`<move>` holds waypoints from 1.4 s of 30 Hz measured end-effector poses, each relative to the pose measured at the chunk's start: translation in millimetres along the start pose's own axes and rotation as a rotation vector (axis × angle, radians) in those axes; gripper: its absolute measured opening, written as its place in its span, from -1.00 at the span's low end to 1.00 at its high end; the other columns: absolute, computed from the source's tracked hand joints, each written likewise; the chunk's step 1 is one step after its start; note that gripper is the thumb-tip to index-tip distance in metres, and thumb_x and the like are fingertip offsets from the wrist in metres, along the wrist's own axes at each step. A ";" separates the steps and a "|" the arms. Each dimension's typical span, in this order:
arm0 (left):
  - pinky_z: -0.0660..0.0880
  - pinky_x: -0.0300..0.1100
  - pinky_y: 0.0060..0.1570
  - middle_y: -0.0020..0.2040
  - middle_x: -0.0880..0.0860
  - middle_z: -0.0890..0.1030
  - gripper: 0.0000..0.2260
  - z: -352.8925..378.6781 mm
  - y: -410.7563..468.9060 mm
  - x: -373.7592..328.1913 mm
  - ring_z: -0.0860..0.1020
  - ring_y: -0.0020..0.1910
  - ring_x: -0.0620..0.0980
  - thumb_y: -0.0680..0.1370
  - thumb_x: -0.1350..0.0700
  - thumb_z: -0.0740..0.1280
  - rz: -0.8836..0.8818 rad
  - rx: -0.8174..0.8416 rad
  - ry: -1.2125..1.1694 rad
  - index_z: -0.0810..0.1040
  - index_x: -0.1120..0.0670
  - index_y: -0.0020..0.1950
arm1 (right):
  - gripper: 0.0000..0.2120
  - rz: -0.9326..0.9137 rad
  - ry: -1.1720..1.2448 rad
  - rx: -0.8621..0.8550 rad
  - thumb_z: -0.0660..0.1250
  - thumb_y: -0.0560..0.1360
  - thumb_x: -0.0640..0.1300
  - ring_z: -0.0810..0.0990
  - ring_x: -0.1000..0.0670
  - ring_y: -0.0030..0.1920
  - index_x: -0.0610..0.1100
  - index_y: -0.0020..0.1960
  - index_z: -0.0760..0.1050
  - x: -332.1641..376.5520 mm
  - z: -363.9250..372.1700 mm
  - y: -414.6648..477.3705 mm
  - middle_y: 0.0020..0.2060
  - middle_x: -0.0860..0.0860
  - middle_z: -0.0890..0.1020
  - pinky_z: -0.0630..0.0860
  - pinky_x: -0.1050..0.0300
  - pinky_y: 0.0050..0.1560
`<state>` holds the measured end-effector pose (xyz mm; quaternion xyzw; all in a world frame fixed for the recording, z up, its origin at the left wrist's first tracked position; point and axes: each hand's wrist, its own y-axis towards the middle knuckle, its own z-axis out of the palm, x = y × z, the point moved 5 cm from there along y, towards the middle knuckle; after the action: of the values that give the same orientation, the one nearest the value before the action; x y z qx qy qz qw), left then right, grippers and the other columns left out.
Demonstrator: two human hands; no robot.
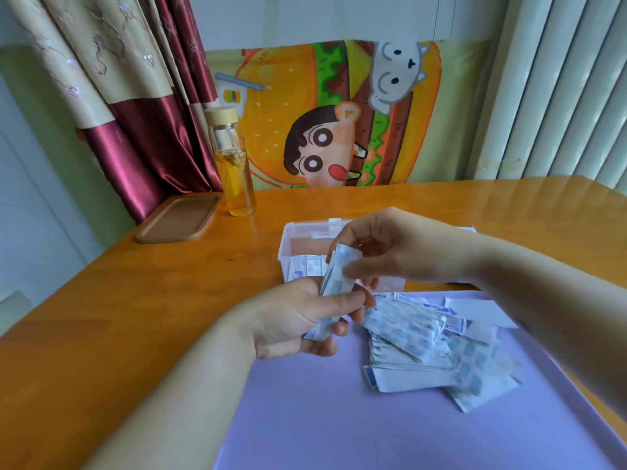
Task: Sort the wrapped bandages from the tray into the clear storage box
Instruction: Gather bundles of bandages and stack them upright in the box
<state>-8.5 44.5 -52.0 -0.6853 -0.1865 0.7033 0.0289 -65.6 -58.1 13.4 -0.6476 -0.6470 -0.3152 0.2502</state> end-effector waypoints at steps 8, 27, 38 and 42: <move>0.39 -0.32 -0.40 -0.26 -0.07 0.59 -0.88 7.6 -22.2 1.9 0.53 -0.27 -0.16 0.54 0.08 0.27 0.128 -0.131 0.037 0.54 0.03 0.04 | -0.83 -0.081 -0.305 -0.259 0.32 0.49 -0.22 0.58 0.15 -0.30 -0.04 0.04 0.57 22.9 8.1 -25.0 -0.32 0.16 0.60 0.50 0.32 -0.25; 0.47 -0.15 -0.28 -0.11 0.12 0.48 -0.84 36.6 -29.0 -1.4 0.52 -0.25 -0.03 0.57 0.26 0.18 0.130 -0.099 -0.241 0.51 0.11 0.08 | -0.23 -0.219 -0.494 -0.171 0.52 0.27 0.11 0.35 0.17 0.00 0.11 0.35 0.20 18.4 52.4 -44.5 0.35 0.18 0.06 0.40 0.52 -0.23; 0.48 -0.15 -0.26 -0.34 -0.02 0.46 -0.82 38.1 -30.0 -3.6 0.47 -0.36 -0.10 0.60 0.18 0.21 0.147 -0.152 -0.260 0.57 0.05 -0.12 | -0.22 -0.245 -0.361 -0.192 0.58 0.22 0.05 0.37 0.19 0.11 0.10 0.33 0.26 22.2 41.5 -44.1 0.17 0.13 0.26 0.48 0.42 -0.07; 0.41 -0.27 -0.40 -0.41 -0.07 0.41 -0.93 30.7 -29.0 -7.0 0.36 -0.46 -0.14 0.58 0.13 0.23 0.150 -0.094 -0.267 0.50 0.05 -0.06 | -0.42 -0.046 0.402 -0.102 0.46 0.35 -0.18 0.57 0.10 -0.09 -0.02 0.32 0.36 11.9 18.8 -36.6 0.02 0.01 0.55 0.55 0.20 -0.02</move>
<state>-44.2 62.5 -36.9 -0.5983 -0.1698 0.7789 -0.0807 -100.9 -34.9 6.3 -0.5686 -0.5819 -0.4760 0.3340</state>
